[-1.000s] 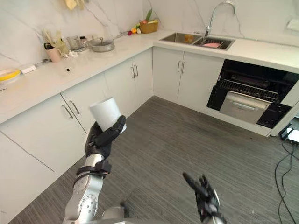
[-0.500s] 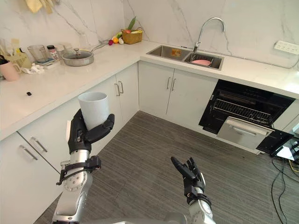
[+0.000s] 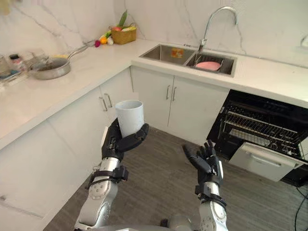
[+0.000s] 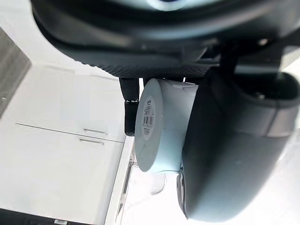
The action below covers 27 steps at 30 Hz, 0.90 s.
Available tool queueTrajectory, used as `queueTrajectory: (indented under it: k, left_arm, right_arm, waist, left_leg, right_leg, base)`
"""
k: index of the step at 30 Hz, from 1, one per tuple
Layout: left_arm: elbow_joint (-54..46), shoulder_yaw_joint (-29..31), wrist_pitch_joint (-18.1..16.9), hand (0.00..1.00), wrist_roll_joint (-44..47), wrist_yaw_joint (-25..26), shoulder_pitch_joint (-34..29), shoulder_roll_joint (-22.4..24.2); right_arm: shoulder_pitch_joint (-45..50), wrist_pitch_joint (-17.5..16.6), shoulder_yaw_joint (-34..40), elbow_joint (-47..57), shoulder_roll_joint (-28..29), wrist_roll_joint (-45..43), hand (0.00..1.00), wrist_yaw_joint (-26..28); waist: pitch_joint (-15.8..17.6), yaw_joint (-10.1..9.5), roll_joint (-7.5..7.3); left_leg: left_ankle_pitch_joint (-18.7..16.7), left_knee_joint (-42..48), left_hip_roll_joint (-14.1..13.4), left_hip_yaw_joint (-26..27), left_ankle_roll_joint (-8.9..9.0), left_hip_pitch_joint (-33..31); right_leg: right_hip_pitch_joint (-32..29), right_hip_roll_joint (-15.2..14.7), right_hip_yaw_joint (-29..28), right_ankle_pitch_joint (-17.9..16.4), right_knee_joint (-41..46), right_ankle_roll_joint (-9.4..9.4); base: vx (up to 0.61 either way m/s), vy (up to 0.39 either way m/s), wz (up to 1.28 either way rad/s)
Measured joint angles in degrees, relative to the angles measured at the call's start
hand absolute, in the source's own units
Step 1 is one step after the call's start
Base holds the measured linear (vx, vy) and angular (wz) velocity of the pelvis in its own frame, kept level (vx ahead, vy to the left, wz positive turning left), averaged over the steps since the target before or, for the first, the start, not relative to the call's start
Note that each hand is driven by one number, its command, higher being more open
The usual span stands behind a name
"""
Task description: Walk over to the sink, pick up the cup, carry it to the dishwasher, place the cup inside the dishwasher, then close the dishwasher door
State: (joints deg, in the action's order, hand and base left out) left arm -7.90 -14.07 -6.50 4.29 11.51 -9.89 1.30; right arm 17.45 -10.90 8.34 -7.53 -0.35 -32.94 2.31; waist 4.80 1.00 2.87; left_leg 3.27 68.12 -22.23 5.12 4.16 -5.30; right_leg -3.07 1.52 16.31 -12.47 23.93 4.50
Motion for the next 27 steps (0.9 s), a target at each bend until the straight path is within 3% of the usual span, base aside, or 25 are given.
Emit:
queueTrajectory:
  k: [1, 2, 3, 4, 5, 6, 7, 8, 9, 10, 11, 12, 15, 18, 20, 22, 23, 24, 25, 26, 27]
  left_arm:
    - [0.0, 0.2, 0.0, 0.0, -0.1, 0.1, 0.0, -0.1]
    - [0.7, 0.4, 0.0, 0.0, -0.6, 0.5, 0.0, -0.4]
    - [1.9, 0.7, 0.1, 0.0, -1.0, 0.5, 0.1, -0.7]
    - [2.2, 0.8, 0.2, 0.0, -1.0, 0.7, 0.1, -0.7]
    - [2.7, 1.0, 0.3, 0.0, -1.0, 0.7, 0.1, -0.9]
    - [3.0, 0.5, 0.5, 0.0, -1.0, 0.7, 0.1, -0.9]
    - [3.1, 0.2, 0.7, 0.0, -1.1, 0.7, 0.1, -1.1]
    - [3.1, -0.3, 1.0, 0.0, -1.0, 0.6, 0.0, -1.4]
    - [3.0, -1.3, 1.0, 0.0, -1.0, 0.3, 0.0, -1.7]
    - [2.8, -1.8, 1.0, 0.0, -1.0, 0.0, 0.0, -1.6]
    - [3.1, -2.2, 0.8, 0.0, -0.9, -0.7, 0.1, -3.0]
    - [3.1, -2.3, 0.6, 0.0, -0.9, -1.5, 0.1, -4.5]
    - [2.9, -2.8, 0.2, 0.0, -0.9, -2.0, 0.0, -5.1]
    - [1.1, -5.6, -1.2, 0.0, -0.8, -2.5, 0.5, -5.7]
    - [0.3, -8.1, -2.2, 0.0, -0.8, -2.9, 2.4, -6.1]
    - [-0.6, -9.0, -2.2, 0.0, -0.8, -2.9, 4.4, -6.0]
    - [-0.9, -8.7, -2.2, 0.0, -0.8, -2.1, 5.7, -5.9]
    - [-1.1, -7.9, -2.2, 0.0, -0.9, -0.5, 7.0, -5.9]
    - [-1.4, -7.4, -2.2, 0.0, -0.9, 0.4, 7.5, -5.8]
    - [-1.6, -5.4, -2.2, 0.0, -0.9, 2.4, 8.9, -5.8]
    - [-1.6, -3.3, -2.2, 0.0, -0.9, 4.5, 10.4, -5.8]
  right_arm:
    - [0.0, 0.0, 0.6, -0.1, -0.1, 0.4, 1.0, -0.1]
    - [0.0, -0.1, 1.4, -0.6, -0.7, 0.6, 1.0, -0.1]
    - [-0.5, -0.3, 1.4, -1.8, -1.6, 0.6, 1.0, -0.1]
    - [-1.1, -0.4, 1.4, -2.5, -2.0, 0.6, 1.0, -0.1]
    - [-2.4, -0.4, 1.4, -3.5, -2.6, 0.7, 1.0, -0.2]
    - [-3.2, -0.5, 1.1, -3.9, -3.3, 1.4, 1.0, -0.7]
    - [-3.5, -0.5, 0.9, -4.1, -3.6, 1.8, 1.0, -1.2]
    - [-4.0, -0.5, 0.2, -4.5, -4.1, 3.3, 1.0, -2.5]
    - [-4.0, -0.6, -0.1, -4.5, -4.3, 4.7, 1.0, -3.7]
    - [-4.0, -0.6, -0.2, -4.5, -4.4, 5.4, 1.0, -4.3]
    - [-4.7, -0.4, -0.5, -6.2, -2.8, 5.6, 1.0, -5.3]
    - [-4.5, 0.0, -1.5, -5.9, -1.4, 5.6, 1.0, -6.8]
    - [-4.3, 0.0, -2.0, -4.3, -1.1, 7.1, 1.0, -7.7]
    - [-3.0, 0.0, -1.5, -3.3, -1.2, 8.3, 1.0, -9.3]
    - [-2.4, 0.0, 0.3, -2.4, -1.1, 8.4, 1.0, -10.1]
    - [-2.8, 0.0, 2.2, -2.2, -1.1, 8.4, 1.0, -11.2]
    - [-3.0, 0.1, 3.2, -2.2, -1.0, 8.4, 1.0, -11.3]
    - [-3.1, 0.1, 3.5, -2.3, -1.0, 8.4, 1.0, -11.0]
    - [-3.4, 0.1, 3.4, -2.3, -0.9, 8.4, 1.0, -10.6]
    - [-4.3, 0.0, 3.4, -2.2, -0.5, 8.6, 1.0, -9.8]
    - [-4.6, 0.1, 3.7, 0.3, -0.1, 10.0, 1.0, -9.6]
  waist:
    - [0.1, -0.01, -0.12]
    - [0.1, -0.09, -0.4]
    - [-0.2, -0.33, -0.63]
    - [-0.4, -0.48, -0.71]
    - [-0.6, -0.76, -0.87]
    - [-1.0, -1.03, -0.81]
    - [-1.1, -1.25, -0.77]
    - [-1.2, -1.83, -0.86]
    - [-1.6, -1.84, -0.24]
    - [-2.0, -1.86, 0.39]
    - [-2.4, -1.52, -2.26]
    - [-2.4, -1.5, -4.24]
    - [-2.5, -0.75, -4.53]
    - [-2.8, 0.14, -4.84]
    - [-2.6, 1.16, -5.22]
    - [-2.3, 2.16, -5.6]
    - [-2.1, 2.35, -5.11]
    - [-1.7, 2.51, -4.53]
    - [-1.5, 2.56, -4.51]
    - [-1.0, 2.57, -4.69]
    - [0.5, 2.98, -4.29]
  left_leg:
    - [-2.2, 1.8, 0.2, 0.7, -1.34, -2.3]
    - [-6.9, 0.9, 0.5, 3.6, -3.71, -6.0]
    - [-10.8, -6.4, 1.5, 7.4, -3.79, -7.8]
    - [-12.3, -12.0, 2.4, 9.1, -3.61, -8.2]
    - [-12.6, -26.8, 5.6, 9.9, -2.97, -8.1]
    - [-11.3, -42.6, 9.1, 8.1, -2.11, -7.9]
    - [-9.4, -49.8, 10.7, 7.2, -1.88, -7.6]
    - [-2.5, -59.3, 13.2, 4.5, -1.17, -6.9]
    - [4.8, -65.3, 14.9, 3.0, -2.2, -6.2]
    - [9.5, -66.0, 15.0, 2.9, -3.08, -5.9]
    - [9.7, -64.5, 16.7, 4.3, -2.74, -4.9]
    - [6.5, -61.9, 17.6, 4.3, -3.41, -4.3]
    - [-1.2, -54.9, 18.8, 6.4, -4.44, -3.6]
    - [-5.3, -53.9, 19.9, 8.1, -4.19, -1.7]
    - [-7.0, -53.9, 21.1, 9.9, -4.92, -0.3]
    - [-8.5, -53.5, 22.0, 12.7, -6.22, 2.0]
    - [-9.6, -53.8, 21.7, 15.0, -6.95, 4.5]
    - [-10.2, -54.9, 20.7, 16.6, -7.26, 7.5]
    - [-10.6, -55.7, 20.1, 17.2, -6.97, 8.5]
    - [-11.1, -56.7, 18.7, 19.8, -6.16, 10.0]
    - [-12.8, -57.6, 16.6, 22.7, -5.13, 12.1]
  right_leg:
    - [1.4, 0.2, -0.4, -0.5, -0.8, 0.15]
    - [4.2, 0.4, -1.5, -0.7, -3.2, 0.49]
    - [6.9, 0.1, -3.1, -0.1, -5.8, -0.21]
    - [7.8, -0.2, -3.7, 0.3, -6.8, -0.91]
    - [8.6, -1.4, -4.9, 0.5, -7.5, -1.27]
    - [8.9, -2.1, -6.9, 0.6, -7.9, -1.29]
    - [9.0, -2.4, -7.9, 0.5, -8.2, -1.32]
    - [9.2, -3.1, -10.7, 0.2, -8.2, -2.07]
    - [9.9, -3.4, -13.3, -1.0, -8.1, -4.69]
    - [10.5, -3.4, -14.5, -2.2, -7.8, -6.46]
    - [11.4, -5.3, -16.7, -4.6, -7.4, -7.49]
    - [11.3, -7.2, -19.3, -4.5, -6.4, -7.46]
    - [12.8, -9.7, -22.7, -2.6, -5.8, -8.99]
    - [10.6, -11.3, -22.8, -1.9, 0.7, -10.13]
    - [3.8, -13.9, -20.0, 0.6, 13.4, -10.71]
    - [-0.9, -17.9, -16.0, 5.6, 22.1, -11.51]
    - [-2.3, -20.6, -12.5, 9.7, 25.1, -11.29]
    - [-2.9, -22.6, -8.5, 11.1, 26.6, -9.77]
    - [-3.8, -23.0, -6.7, 9.9, 27.2, -9.23]
    - [-6.7, -22.9, -3.3, 4.6, 28.1, -8.12]
    - [-9.9, -20.2, 0.5, 1.3, 23.1, -8.34]
  base:
    - [0.48, -0.071, -0.34]
    - [0.59, -0.057, -0.51]
    - [0.5, -0.042, -0.6]
    - [0.62, 0.01, -0.76]
    - [0.53, 0.064, -0.79]
    - [0.64, 0.094, -0.79]
    - [0.53, 0.139, -0.87]
    - [0.54, 0.198, -0.9]
    - [0.54, 0.232, -0.91]
    - [0.54, 0.296, -0.72]
    - [0.48, 0.244, -0.72]
    - [0.51, 0.236, -0.8]
    - [0.31, 0.132, -0.61]
    - [0.24, 0.163, -0.39]
    - [0.18, 0.152, -0.39]
    - [0.15, 0.141, -0.62]
    - [0.2, 0.172, -1.18]
    - [0.2, 0.144, -1.29]
    - [0.11, 0.063, -1.45]
    - [0.06, 0.019, -1.6]
    - [0.06, -0.01, -1.57]
